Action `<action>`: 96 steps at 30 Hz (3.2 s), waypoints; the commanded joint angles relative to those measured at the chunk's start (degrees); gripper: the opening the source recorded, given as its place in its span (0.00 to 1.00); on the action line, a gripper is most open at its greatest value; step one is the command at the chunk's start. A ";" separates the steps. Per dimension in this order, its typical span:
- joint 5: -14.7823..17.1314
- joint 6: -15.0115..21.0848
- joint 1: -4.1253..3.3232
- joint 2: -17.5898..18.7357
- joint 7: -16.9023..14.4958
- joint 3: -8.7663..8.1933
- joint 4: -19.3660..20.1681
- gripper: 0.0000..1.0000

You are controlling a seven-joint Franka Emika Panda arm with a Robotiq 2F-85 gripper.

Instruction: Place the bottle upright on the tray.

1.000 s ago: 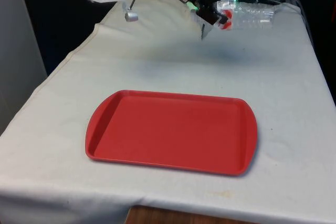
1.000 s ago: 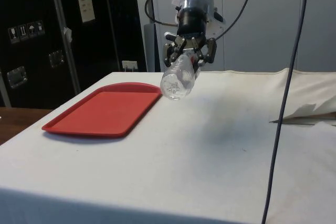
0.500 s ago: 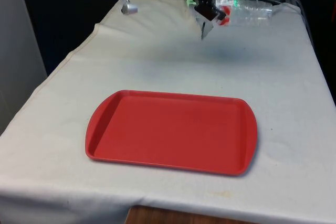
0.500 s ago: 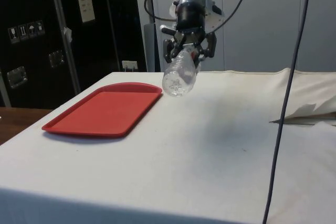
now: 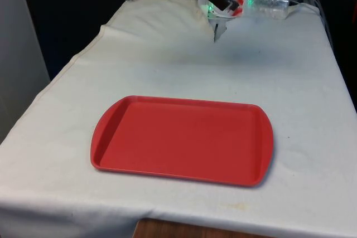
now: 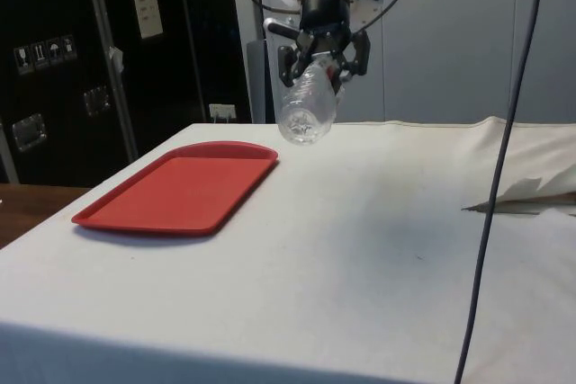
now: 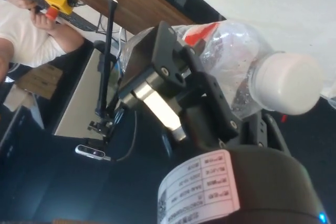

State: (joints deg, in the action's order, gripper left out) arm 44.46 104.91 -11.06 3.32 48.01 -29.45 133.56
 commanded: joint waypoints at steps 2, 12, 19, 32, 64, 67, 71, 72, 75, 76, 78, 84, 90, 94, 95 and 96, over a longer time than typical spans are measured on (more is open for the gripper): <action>-1.26 0.29 -0.11 -0.74 1.43 0.06 -0.11 0.33; -4.30 0.40 -0.17 -1.49 4.70 0.34 -1.15 0.33; -6.13 0.46 -0.17 -1.32 6.59 0.57 -2.23 0.33; -9.63 0.46 -0.23 -1.26 9.97 1.03 -3.95 0.33; -18.91 0.06 -0.23 -1.15 17.76 2.29 -8.25 0.33; -20.11 0.00 -0.23 -1.09 18.62 2.46 -8.82 0.33; -20.97 0.06 -0.23 -1.09 19.31 2.58 -9.22 0.33; -21.60 0.06 -0.23 -1.09 19.77 2.69 -9.51 0.33; -22.35 0.11 -0.23 -1.09 20.28 2.81 -9.85 0.33; -22.63 0.11 -0.23 -1.15 20.45 2.81 -9.97 0.33; -22.40 -0.06 -0.11 -1.09 19.82 2.81 -9.91 0.33; -24.92 0.34 -0.29 -1.09 21.72 3.09 -10.89 0.33; -26.59 0.74 -0.29 -1.09 22.52 3.32 -11.46 0.33; -27.62 1.20 -0.29 -1.20 22.86 3.44 -11.57 0.33; -26.99 0.52 -0.11 -1.09 22.12 3.38 -11.52 0.33; -27.79 1.38 -0.29 -1.20 22.86 3.50 -11.57 0.33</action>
State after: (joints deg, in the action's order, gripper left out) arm 17.02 105.71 -11.17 2.23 70.19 -26.01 121.93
